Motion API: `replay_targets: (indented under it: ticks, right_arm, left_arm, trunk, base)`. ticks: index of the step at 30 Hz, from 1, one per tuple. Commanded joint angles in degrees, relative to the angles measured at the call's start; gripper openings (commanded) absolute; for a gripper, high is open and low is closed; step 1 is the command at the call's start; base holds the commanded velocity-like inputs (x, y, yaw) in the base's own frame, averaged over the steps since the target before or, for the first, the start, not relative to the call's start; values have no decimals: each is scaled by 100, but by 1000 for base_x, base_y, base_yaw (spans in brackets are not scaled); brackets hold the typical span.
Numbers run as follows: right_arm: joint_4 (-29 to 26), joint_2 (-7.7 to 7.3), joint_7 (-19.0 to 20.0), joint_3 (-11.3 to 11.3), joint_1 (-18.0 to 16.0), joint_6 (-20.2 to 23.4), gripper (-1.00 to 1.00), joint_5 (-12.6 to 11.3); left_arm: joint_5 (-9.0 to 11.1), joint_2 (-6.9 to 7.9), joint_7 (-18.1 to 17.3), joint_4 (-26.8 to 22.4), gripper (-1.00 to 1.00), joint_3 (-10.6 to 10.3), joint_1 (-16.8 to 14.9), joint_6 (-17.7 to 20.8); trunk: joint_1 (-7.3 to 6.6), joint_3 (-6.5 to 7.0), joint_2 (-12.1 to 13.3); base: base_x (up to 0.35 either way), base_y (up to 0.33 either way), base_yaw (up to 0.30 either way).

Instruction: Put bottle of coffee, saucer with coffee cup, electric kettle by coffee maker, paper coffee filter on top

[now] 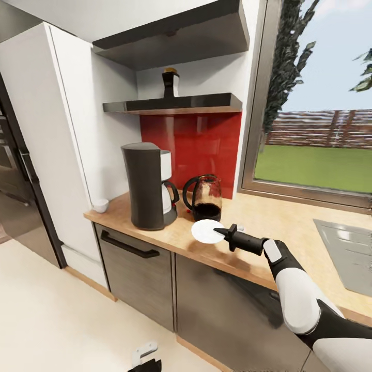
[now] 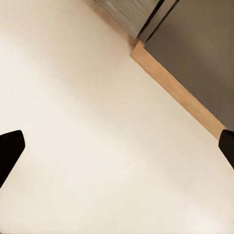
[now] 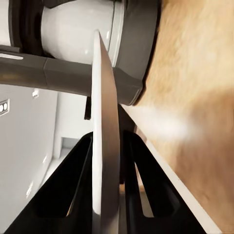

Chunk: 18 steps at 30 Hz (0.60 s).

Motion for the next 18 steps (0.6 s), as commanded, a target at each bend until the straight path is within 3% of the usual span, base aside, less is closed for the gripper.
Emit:
replay_targets:
  ticks: [1,14,16,18]
  right_arm:
    - [-5,8,4,-39,-7,33,-100,9]
    - [4,6,-18,-64,-7,31,-100,3]
    - [4,-39,-25,-310,-7,37,-100,-16]
    - [-2,-58,-37,-795,-7,40,-100,-23]
  left_arm:
    - [34,2,35,-11,100,-48,-1,-12]
    - [27,-5,35,-9,100,-52,-1,-12]
    - [26,-6,35,-7,100,-55,0,-12]
    - [25,-6,35,-4,100,-54,-1,-12]
  trunk:
    - [0,-5,-4]
    - [0,-3,-4]
    - [0,-3,-4]
    - [0,-3,-4]
  base:
    - [0,263,-120]
    - [60,217,-12]
    - [67,126,0]
    - [29,84,0]
